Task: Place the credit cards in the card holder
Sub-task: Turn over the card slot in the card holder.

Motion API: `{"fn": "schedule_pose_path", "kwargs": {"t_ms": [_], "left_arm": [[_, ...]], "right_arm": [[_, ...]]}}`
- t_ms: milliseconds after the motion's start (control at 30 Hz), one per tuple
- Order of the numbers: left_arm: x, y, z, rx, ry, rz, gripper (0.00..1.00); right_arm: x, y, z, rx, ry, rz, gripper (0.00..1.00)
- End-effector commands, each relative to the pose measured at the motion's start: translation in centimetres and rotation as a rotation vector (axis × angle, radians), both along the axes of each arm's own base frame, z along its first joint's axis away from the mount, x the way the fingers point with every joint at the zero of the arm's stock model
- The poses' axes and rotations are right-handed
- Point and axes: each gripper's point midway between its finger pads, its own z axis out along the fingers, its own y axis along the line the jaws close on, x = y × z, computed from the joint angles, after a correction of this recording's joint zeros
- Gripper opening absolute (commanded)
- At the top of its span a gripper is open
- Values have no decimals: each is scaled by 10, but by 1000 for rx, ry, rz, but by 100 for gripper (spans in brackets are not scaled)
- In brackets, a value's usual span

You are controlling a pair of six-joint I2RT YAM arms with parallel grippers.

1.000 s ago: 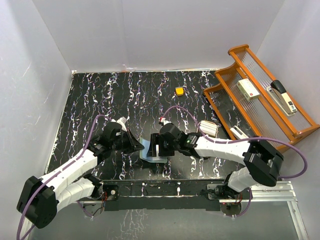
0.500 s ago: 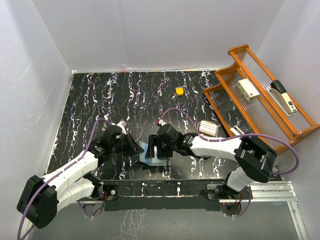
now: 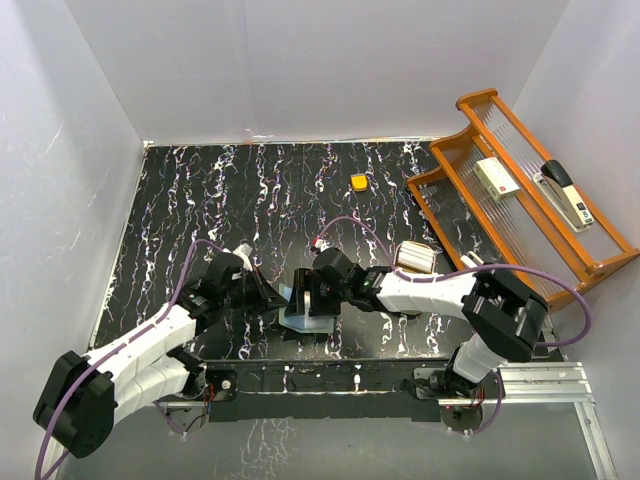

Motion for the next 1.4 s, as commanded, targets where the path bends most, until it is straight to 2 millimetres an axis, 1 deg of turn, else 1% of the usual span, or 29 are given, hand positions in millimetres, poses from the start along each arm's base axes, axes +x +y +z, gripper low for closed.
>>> {"fn": "schedule_pose_path", "kwargs": {"t_ms": [0, 133, 233, 433, 633, 800, 900, 1133, 1267, 1367], "left_arm": [[-2, -4, 9, -40, -16, -18, 0], [-3, -2, 7, -26, -12, -18, 0], [-4, 1, 2, -2, -6, -17, 0], [-7, 7, -10, 44, 8, -18, 0], [-7, 6, -12, 42, 17, -22, 0], [-8, 6, -15, 46, 23, -24, 0], [-8, 7, -16, 51, 23, -26, 0], [-7, 8, -18, 61, 25, -24, 0], [-7, 9, -20, 78, 26, -30, 0], [-7, 11, -21, 92, 26, -35, 0]], "right_arm": [[3, 5, 2, 22, -13, -11, 68], [1, -2, -8, -12, -3, -18, 65], [1, -3, -9, -12, -2, -21, 65], [4, -4, -4, -16, -29, -18, 67], [2, -2, -13, -34, -12, 2, 67], [2, 4, -8, -13, -12, 14, 68], [4, 3, -4, -9, -24, 9, 67], [8, -6, -8, -66, -42, -10, 66], [12, -12, -1, -90, -67, -25, 66], [17, -22, 3, -144, -89, -54, 66]]}}
